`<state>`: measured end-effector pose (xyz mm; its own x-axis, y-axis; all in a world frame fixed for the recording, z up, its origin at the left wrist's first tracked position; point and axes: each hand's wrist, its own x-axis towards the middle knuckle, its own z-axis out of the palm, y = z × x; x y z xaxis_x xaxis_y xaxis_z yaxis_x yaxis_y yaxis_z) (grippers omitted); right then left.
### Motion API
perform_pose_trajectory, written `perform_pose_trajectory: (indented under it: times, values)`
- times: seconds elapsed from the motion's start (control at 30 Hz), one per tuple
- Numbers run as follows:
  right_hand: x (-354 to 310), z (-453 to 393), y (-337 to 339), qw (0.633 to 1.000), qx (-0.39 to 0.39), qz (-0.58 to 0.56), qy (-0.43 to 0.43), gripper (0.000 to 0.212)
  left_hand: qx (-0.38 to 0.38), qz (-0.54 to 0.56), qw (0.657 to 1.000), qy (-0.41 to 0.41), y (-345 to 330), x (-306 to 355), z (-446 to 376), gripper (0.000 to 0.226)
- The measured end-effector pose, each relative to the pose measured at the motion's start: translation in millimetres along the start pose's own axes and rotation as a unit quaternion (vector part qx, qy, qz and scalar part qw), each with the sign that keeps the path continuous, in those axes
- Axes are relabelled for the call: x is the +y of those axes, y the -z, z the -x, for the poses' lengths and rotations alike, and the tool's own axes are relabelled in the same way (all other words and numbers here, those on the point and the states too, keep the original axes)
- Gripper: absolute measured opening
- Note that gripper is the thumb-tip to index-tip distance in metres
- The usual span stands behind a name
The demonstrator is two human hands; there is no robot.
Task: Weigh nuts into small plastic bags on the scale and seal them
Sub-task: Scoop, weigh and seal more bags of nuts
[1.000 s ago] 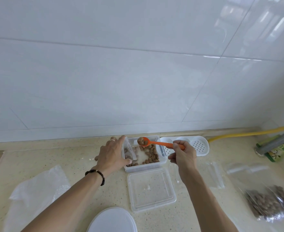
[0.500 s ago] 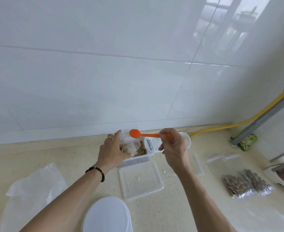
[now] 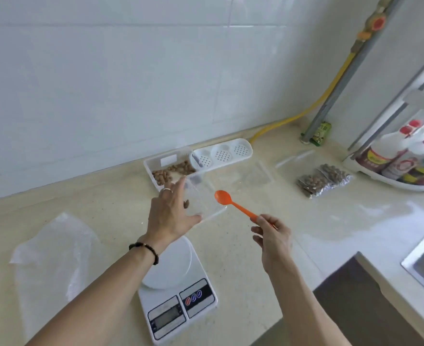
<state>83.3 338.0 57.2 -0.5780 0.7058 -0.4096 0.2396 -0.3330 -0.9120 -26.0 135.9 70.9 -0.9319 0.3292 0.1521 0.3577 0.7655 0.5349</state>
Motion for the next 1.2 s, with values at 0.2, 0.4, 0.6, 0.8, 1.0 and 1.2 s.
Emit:
perform_pose_trajectory:
  times: [0.2, 0.4, 0.6, 0.8, 1.0, 1.2]
  values:
    - [73, 24, 39, 0.995, 0.054, 0.053, -0.068, 0.001, -0.050, -0.013, 0.998, -0.023, -18, 12, 37, 0.102]
    - [85, 28, 49, 0.985, 0.047, 0.160, -0.052, 0.026, -0.057, -0.033, 0.997, -0.041, -18, 12, 55, 0.100]
    - [68, 30, 43, 0.964, 0.048, 0.261, -0.015, 0.034, -0.054, -0.027, 0.997, -0.051, -12, 14, 60, 0.096]
    - [-15, 56, -13, 0.951, -0.162, 0.226, 0.137, 0.031, -0.054, 0.038, 0.997, -0.049, 2, 18, 61, 0.103]
    - [-41, 65, -47, 0.908, -0.216, 0.280, 0.223, 0.021, -0.072, 0.131, 0.988, -0.045, 22, 17, 63, 0.120]
    - [-55, 69, -55, 0.930, -0.263, 0.179, 0.182, 0.018, -0.155, 0.230, 0.960, 0.046, 40, -22, 62, 0.027]
